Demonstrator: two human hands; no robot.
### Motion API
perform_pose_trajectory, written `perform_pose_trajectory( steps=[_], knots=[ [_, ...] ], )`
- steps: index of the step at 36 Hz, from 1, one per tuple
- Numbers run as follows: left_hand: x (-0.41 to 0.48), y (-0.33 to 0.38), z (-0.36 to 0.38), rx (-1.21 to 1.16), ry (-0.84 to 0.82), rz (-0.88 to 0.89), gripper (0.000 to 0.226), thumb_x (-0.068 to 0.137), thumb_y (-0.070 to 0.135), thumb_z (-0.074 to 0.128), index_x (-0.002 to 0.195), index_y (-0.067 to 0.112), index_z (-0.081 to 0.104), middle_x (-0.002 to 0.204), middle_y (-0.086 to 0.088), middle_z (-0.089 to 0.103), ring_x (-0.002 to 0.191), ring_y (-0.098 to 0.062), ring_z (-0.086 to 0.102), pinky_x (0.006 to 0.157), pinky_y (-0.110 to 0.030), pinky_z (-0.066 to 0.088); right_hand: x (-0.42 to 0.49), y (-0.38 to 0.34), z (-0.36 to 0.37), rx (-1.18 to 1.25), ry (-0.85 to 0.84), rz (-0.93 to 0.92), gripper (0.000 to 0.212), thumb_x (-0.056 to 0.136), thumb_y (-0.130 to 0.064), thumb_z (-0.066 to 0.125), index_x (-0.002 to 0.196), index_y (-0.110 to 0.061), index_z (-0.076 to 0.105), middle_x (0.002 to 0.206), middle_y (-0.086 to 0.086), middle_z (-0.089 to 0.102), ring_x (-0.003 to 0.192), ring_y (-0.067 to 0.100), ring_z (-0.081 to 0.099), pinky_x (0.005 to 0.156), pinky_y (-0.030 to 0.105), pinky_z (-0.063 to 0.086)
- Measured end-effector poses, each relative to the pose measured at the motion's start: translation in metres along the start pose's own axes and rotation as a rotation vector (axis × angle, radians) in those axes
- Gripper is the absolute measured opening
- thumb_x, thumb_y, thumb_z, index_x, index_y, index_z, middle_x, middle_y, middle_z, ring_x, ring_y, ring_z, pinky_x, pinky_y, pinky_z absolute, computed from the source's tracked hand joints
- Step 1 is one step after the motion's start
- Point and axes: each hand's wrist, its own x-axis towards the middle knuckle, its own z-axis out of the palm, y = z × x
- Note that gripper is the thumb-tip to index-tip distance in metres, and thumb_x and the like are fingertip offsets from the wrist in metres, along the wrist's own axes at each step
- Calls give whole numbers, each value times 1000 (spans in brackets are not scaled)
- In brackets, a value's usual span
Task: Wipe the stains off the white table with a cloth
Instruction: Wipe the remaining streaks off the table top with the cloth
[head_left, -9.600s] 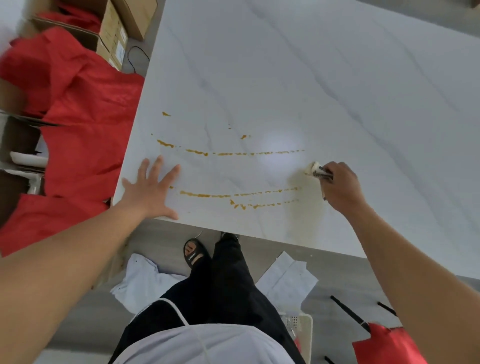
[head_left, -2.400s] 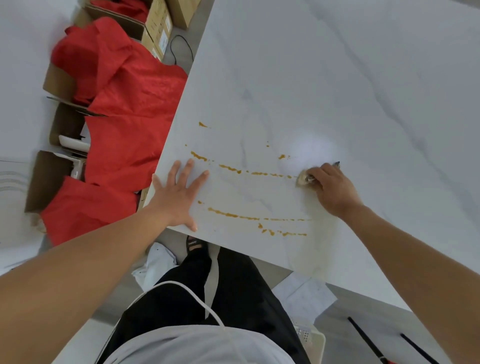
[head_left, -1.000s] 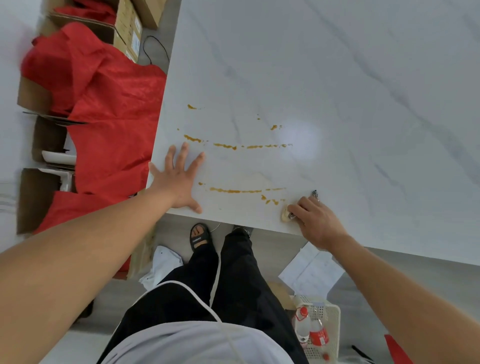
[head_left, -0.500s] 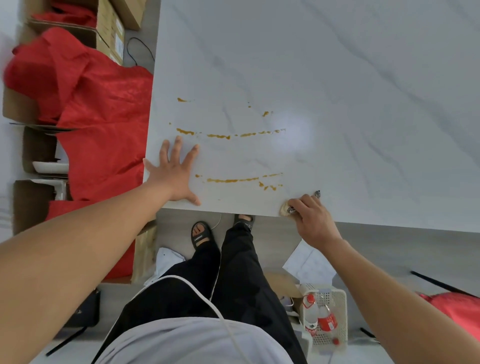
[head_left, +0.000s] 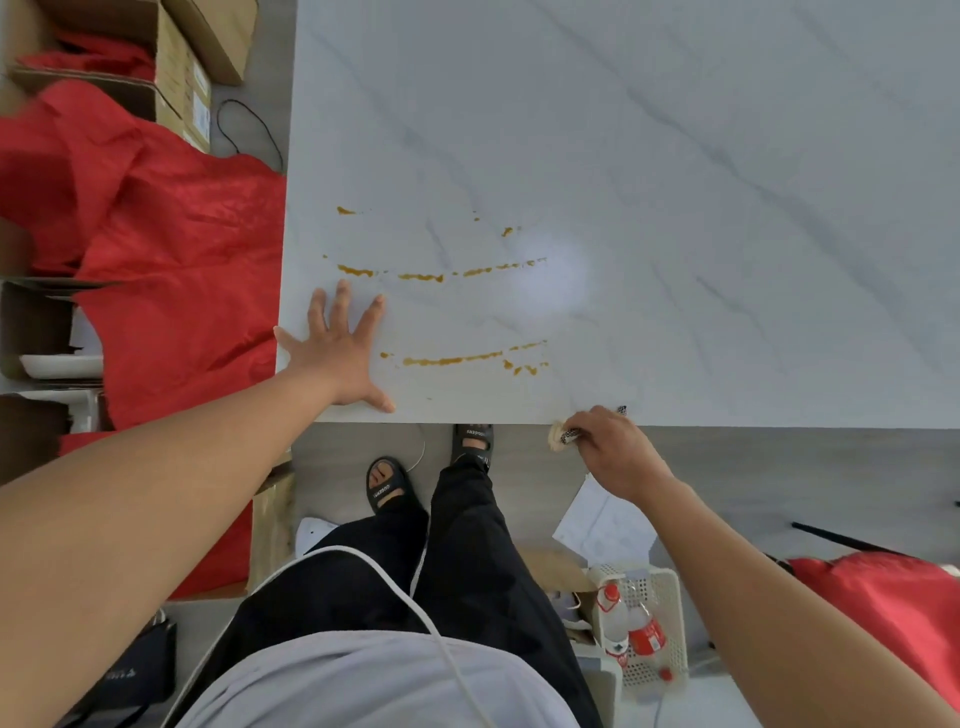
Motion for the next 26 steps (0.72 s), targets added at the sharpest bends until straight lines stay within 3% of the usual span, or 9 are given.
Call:
perform_pose_trajectory(
  steps=[4, 9, 13, 15, 26],
  knots=[
    [-2, -2, 2, 1, 9, 16, 155, 55, 80, 81, 153, 41, -32, 154, -4, -51, 148, -38, -35, 111, -81, 13, -10, -24, -37, 71, 3, 69, 36, 91, -3, 45, 101, -27, 69, 93, -10, 59, 90, 11, 53, 75, 22, 40],
    [-1, -7, 4, -8, 22, 55, 151, 57, 82, 79, 155, 40, -29, 153, -5, -52, 148, -38, -36, 111, -82, 10, 4, -53, -94, 134, 198, 38, 30, 92, -3, 51, 100, -24, 70, 96, -6, 64, 89, 12, 57, 68, 10, 37],
    [3, -10, 8, 2, 34, 63, 149, 59, 82, 77, 155, 39, -29, 155, -6, -50, 148, -39, -35, 110, -82, 12, 41, -71, -135, 158, 279, 29, 26, 93, -8, 54, 104, -25, 69, 93, -12, 65, 86, 8, 57, 66, 18, 38],
    [5, -9, 10, 15, 40, 56, 149, 61, 83, 75, 154, 38, -31, 154, -6, -50, 148, -40, -35, 110, -82, 13, 64, -78, -153, 133, 294, 8, 26, 93, -10, 54, 107, -25, 69, 96, -9, 66, 88, 13, 57, 66, 19, 39],
    [15, -3, 14, -34, 29, -47, 151, 62, 71, 83, 148, 44, -38, 152, -5, -54, 148, -37, -37, 110, -82, 10, 231, -103, -206, -52, 135, -156, 24, 95, -13, 51, 114, -21, 63, 102, 0, 62, 94, 23, 58, 64, 27, 42]
  ],
)
